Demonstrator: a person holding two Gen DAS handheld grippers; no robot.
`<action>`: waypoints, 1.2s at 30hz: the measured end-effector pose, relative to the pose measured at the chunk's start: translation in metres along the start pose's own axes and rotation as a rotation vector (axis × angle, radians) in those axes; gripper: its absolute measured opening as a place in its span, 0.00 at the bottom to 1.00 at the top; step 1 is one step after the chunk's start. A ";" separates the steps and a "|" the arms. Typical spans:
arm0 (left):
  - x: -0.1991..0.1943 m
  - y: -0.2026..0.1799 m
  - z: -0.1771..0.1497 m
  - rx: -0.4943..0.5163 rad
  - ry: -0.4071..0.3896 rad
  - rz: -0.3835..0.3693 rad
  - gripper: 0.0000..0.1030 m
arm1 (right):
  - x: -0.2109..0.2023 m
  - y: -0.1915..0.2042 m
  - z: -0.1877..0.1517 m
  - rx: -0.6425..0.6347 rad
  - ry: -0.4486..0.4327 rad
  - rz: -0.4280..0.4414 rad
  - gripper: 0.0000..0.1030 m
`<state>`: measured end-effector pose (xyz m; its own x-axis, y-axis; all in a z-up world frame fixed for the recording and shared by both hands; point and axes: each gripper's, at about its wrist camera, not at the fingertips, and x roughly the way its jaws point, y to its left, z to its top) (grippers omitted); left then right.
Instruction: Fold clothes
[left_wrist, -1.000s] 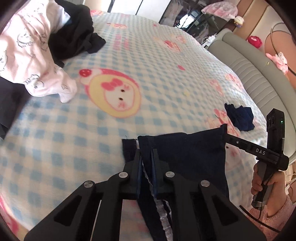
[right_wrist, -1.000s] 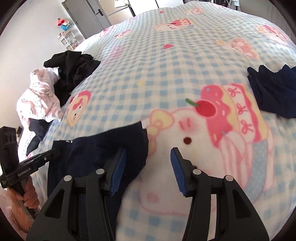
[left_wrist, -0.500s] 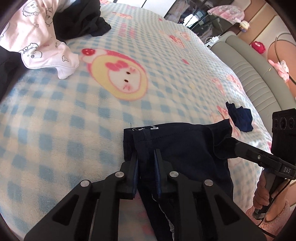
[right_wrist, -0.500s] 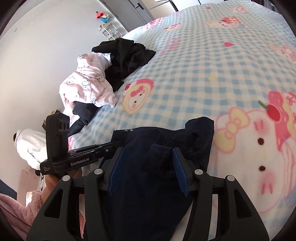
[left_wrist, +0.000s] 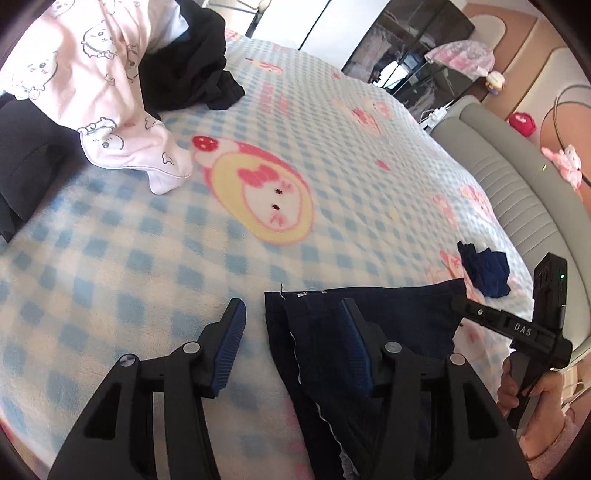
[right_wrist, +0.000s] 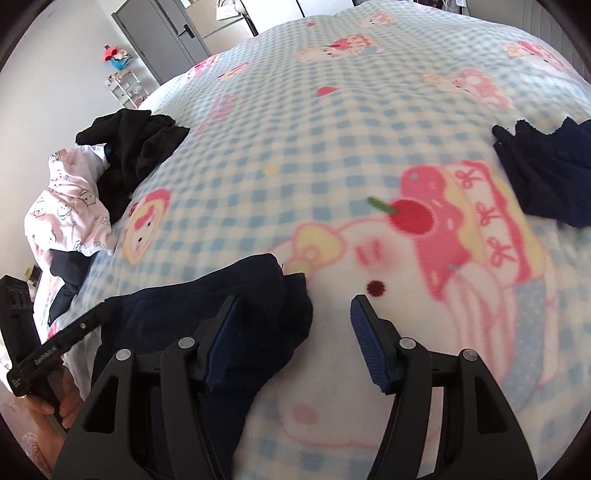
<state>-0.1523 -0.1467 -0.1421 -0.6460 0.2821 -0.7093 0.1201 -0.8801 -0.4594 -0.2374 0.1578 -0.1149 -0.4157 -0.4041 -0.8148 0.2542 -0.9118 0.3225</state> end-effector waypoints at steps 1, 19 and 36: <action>0.001 0.002 0.001 -0.015 0.010 -0.008 0.53 | 0.001 0.001 0.000 -0.010 0.011 0.014 0.62; 0.013 -0.065 0.038 0.203 0.046 0.024 0.37 | -0.020 0.007 0.022 -0.017 -0.099 0.009 0.21; -0.063 -0.054 -0.128 -0.045 0.074 -0.057 0.41 | -0.055 0.032 -0.164 0.030 0.085 0.205 0.45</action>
<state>-0.0216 -0.0678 -0.1408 -0.5956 0.3603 -0.7179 0.1197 -0.8440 -0.5229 -0.0636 0.1624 -0.1389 -0.2821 -0.5748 -0.7681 0.2993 -0.8134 0.4987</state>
